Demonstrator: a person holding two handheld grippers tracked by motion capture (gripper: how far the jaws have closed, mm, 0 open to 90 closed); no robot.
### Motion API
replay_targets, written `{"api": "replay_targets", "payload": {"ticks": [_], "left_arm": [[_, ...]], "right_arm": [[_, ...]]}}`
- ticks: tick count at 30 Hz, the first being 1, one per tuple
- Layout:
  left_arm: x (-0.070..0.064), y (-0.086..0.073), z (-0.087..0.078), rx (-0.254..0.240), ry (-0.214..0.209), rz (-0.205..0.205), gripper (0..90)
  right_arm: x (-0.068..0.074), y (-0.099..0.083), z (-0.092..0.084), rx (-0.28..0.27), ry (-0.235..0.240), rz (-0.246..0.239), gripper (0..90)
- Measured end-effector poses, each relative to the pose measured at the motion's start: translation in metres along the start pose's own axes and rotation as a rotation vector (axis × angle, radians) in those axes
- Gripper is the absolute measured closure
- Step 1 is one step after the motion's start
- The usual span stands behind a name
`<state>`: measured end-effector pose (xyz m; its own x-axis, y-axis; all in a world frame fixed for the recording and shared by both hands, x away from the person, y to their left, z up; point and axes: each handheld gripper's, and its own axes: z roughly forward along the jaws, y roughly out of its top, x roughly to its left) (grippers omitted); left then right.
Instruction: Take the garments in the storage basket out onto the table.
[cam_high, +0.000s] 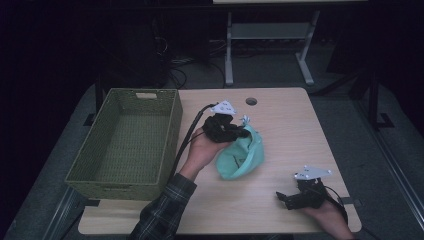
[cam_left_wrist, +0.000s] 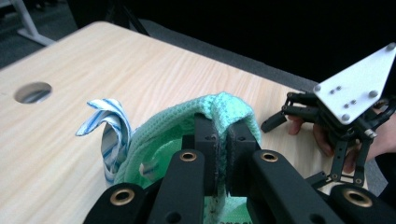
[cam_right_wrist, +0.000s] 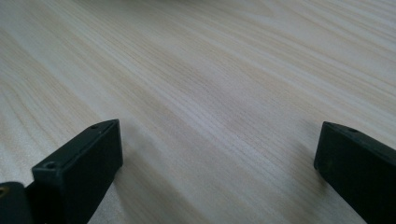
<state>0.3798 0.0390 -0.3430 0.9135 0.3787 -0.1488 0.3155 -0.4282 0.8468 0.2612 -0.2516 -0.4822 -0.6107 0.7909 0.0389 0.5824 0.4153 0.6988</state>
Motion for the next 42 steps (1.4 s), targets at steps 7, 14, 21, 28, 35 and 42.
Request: {"api": "replay_targets", "payload": {"ticks": [7, 14, 21, 28, 35, 42], "left_arm": [[-0.001, -0.019, 0.024, 0.065, -0.003, 0.009, 85.5], [-0.001, -0.039, 0.040, 0.142, 0.036, 0.056, 85.4], [-0.002, -0.060, 0.055, 0.206, 0.039, 0.048, 85.2], [-0.001, -0.081, 0.072, 0.271, 0.027, 0.032, 84.4], [-0.002, -0.081, 0.067, 0.297, 0.016, 0.042, 62.8], [-0.004, -0.073, 0.041, 0.272, 0.032, 0.027, 45.8]], "right_arm": [[0.000, 0.000, 0.000, 0.000, -0.001, -0.003, 0.7], [0.000, 0.000, 0.000, 0.001, 0.000, -0.002, 0.6], [0.000, 0.000, 0.000, 0.000, 0.000, -0.001, 0.6], [0.000, 0.000, 0.000, 0.000, 0.000, -0.003, 0.7], [0.000, 0.000, 0.000, 0.000, -0.001, -0.003, 0.7], [0.000, 0.000, 0.000, 0.000, 0.000, -0.003, 0.6]]}}
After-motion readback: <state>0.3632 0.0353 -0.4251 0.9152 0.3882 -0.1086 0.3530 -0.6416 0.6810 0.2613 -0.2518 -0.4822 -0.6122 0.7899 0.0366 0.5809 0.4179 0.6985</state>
